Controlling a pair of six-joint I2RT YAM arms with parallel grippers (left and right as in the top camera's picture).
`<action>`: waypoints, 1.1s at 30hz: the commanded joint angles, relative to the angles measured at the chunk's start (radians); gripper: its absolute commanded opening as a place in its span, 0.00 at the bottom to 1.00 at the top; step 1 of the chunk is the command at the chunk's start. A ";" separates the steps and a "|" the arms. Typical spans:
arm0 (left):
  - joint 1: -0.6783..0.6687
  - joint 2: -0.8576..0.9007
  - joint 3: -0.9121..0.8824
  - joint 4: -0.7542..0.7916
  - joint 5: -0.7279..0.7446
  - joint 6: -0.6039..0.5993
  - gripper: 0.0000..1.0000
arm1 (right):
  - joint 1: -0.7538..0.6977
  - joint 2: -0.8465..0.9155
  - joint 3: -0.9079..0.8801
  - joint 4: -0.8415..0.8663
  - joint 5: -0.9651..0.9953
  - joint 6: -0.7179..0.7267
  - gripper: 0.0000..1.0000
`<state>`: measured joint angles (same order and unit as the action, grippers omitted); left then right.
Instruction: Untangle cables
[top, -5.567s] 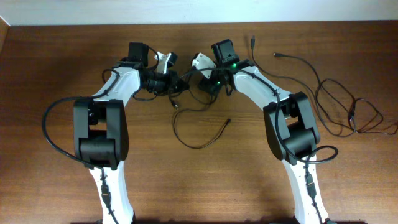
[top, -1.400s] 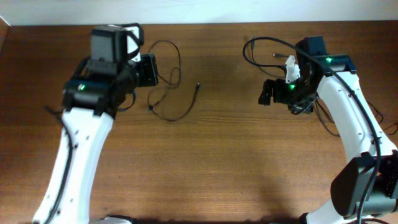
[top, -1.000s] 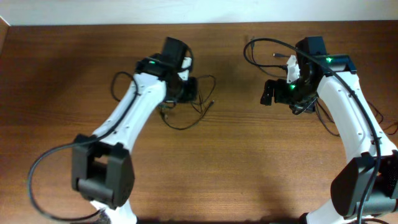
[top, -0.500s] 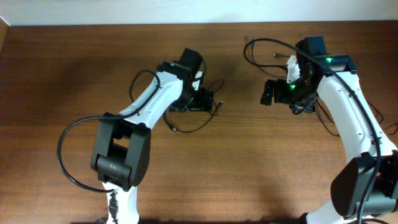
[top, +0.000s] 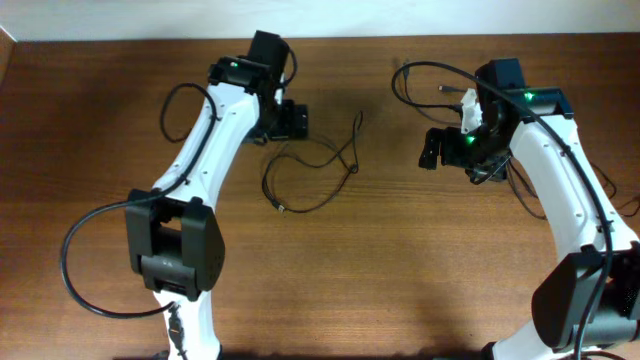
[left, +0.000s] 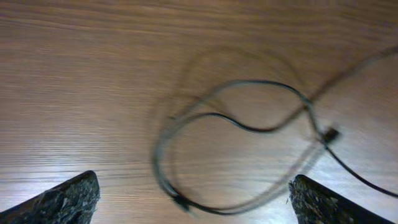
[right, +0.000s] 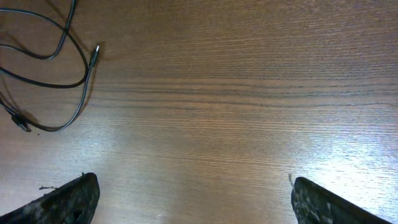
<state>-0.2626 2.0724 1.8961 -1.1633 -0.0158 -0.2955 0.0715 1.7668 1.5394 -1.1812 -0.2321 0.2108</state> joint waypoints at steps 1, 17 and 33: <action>0.043 0.006 0.016 -0.009 -0.079 0.011 0.99 | 0.000 -0.005 0.008 0.000 0.012 0.007 0.98; 0.051 0.006 0.016 -0.020 -0.079 0.011 0.99 | 0.180 0.072 -0.030 0.278 -0.139 0.008 0.71; 0.049 0.006 0.016 -0.020 -0.079 0.011 0.99 | 0.175 0.005 0.202 0.233 0.195 -0.006 0.04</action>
<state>-0.2111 2.0724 1.8965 -1.1828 -0.0803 -0.2955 0.2558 1.8988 1.5879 -0.9421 -0.0013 0.3050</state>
